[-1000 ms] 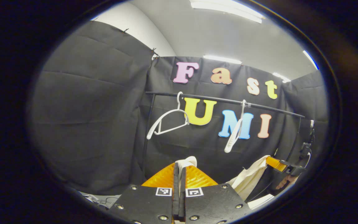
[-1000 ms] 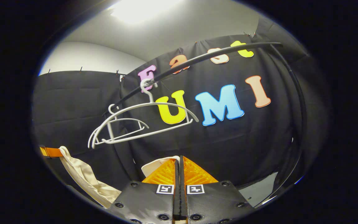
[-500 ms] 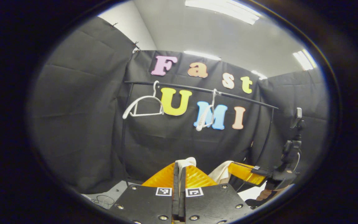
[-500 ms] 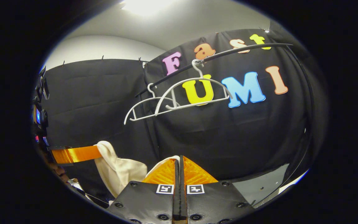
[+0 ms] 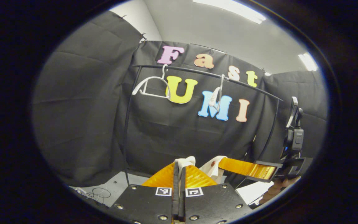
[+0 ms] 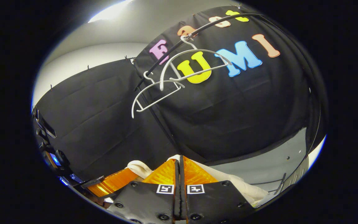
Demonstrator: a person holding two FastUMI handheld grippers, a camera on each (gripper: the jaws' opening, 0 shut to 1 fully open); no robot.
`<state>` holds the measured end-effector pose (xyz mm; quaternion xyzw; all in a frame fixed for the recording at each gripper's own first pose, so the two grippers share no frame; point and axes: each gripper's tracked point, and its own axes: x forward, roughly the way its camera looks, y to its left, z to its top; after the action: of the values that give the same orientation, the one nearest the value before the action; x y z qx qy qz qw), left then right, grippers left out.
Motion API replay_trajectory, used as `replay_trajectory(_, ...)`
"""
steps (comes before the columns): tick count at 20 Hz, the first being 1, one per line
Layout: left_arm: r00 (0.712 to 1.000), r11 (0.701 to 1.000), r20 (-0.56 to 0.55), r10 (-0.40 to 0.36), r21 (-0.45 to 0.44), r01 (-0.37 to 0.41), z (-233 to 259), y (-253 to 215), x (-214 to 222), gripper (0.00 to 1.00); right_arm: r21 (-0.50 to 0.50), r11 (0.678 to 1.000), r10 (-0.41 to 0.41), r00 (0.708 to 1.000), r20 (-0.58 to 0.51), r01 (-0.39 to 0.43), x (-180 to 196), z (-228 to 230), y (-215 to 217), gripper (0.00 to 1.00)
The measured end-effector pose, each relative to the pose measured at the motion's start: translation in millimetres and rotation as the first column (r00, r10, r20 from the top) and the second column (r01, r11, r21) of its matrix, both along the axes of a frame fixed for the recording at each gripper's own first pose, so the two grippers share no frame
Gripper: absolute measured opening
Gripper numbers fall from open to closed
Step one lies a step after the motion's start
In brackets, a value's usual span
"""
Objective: Grasp the clothes on the hanger with both hands and then place them into the laundry hamper below.
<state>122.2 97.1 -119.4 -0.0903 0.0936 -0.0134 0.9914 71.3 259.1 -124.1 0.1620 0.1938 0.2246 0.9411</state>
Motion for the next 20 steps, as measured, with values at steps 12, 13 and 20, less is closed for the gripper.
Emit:
replay_trajectory(12, 0.958, 0.999, -0.284, -0.032, -0.024, 0.026, -218, 9, 16, 0.00, -0.204, 0.979, -0.039, 0.975, -0.220, -0.006, -4, -203, -31, 0.01)
replay_trajectory(13, 0.952, 1.000, -0.304, -0.024, -0.015, 0.021, -231, 11, 12, 0.01, -0.219, 0.976, -0.045, 0.971, -0.235, -0.007, -3, -215, -31, 0.01)
replay_trajectory(20, 0.898, 0.999, -0.440, -0.027, 0.024, 0.042, -319, 17, -8, 0.19, -0.365, 0.930, -0.110, 0.920, -0.377, -0.038, -23, -291, -62, 0.16)
